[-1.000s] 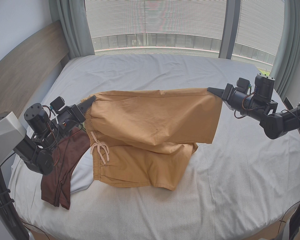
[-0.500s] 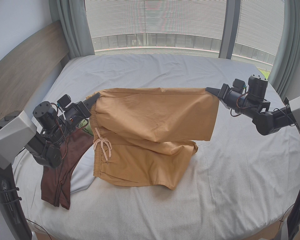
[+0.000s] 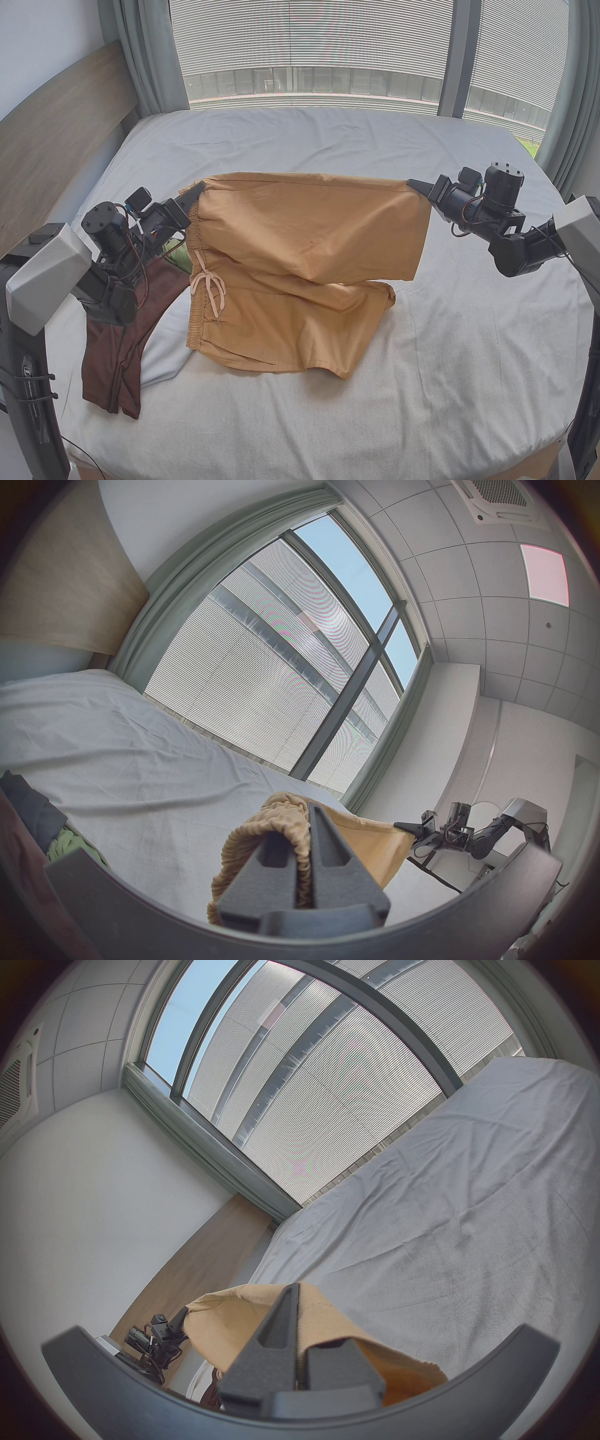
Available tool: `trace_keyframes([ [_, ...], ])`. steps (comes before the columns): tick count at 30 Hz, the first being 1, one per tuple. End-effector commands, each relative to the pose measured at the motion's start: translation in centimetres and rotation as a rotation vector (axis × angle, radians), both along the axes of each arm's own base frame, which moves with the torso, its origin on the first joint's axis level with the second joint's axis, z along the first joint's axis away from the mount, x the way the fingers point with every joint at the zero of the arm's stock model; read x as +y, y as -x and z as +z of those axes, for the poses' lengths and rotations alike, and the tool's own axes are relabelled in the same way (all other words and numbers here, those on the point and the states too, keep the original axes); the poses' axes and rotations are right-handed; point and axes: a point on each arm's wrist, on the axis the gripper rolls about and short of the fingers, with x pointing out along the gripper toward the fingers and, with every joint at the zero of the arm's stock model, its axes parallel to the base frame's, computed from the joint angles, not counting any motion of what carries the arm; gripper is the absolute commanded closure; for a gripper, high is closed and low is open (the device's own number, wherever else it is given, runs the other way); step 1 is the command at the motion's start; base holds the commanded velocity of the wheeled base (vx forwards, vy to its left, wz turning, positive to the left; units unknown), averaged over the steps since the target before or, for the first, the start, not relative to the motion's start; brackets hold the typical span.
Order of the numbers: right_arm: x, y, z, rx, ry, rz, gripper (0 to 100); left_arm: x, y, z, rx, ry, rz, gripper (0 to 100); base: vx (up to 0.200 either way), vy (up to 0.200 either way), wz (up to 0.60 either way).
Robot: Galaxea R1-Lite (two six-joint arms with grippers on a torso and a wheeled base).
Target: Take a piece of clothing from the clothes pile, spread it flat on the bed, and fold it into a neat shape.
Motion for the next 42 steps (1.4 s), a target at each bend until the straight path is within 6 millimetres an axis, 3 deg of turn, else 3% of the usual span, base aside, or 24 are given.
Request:
trace_keyframes([
  [1, 0.2, -1.2, -1.9, 0.03, 0.003, 0.0, 100, -0.2, -1.3, -1.4, 0.017, 0.013, -0.005, 100, 0.0, 0.0, 0.0],
  [18, 0.4, -3.9, -4.9, 0.007, 0.0, -0.005, 100, 0.0, -4.1, -3.2, 0.017, 0.053, 0.006, 100, 0.0, 0.0, 0.0],
  [26, 0.5, -4.6, -5.1, -0.034, -0.006, 0.0, 100, -0.1, -4.9, -3.0, 0.013, 0.07, 0.024, 100, 0.0, 0.0, 0.0],
  [27, 0.5, -4.7, -5.1, -0.038, -0.007, -0.002, 100, -0.1, -5.0, -2.9, 0.017, 0.071, 0.023, 0, 0.0, 0.0, 0.0],
  [28, 0.4, -4.9, -4.8, -0.048, -0.009, -0.006, 100, 0.0, -5.0, -3.0, 0.021, 0.072, 0.024, 0, 0.0, 0.0, 0.0],
  [29, 0.3, -5.2, -4.8, -0.057, -0.012, -0.012, 0, 0.0, -5.1, -2.8, 0.022, 0.076, 0.023, 0, 0.0, 0.0, 0.0],
  [35, -0.7, -6.0, -4.0, -0.104, -0.022, -0.069, 0, 0.3, -5.5, -2.0, 0.034, 0.1, 0.028, 0, 0.0, 0.0, 0.0],
  [42, -1.4, -4.9, -3.1, -0.089, -0.019, -0.081, 0, 0.3, -5.8, -2.4, 0.09, 0.098, 0.031, 0, 0.0, 0.0, 0.0],
])
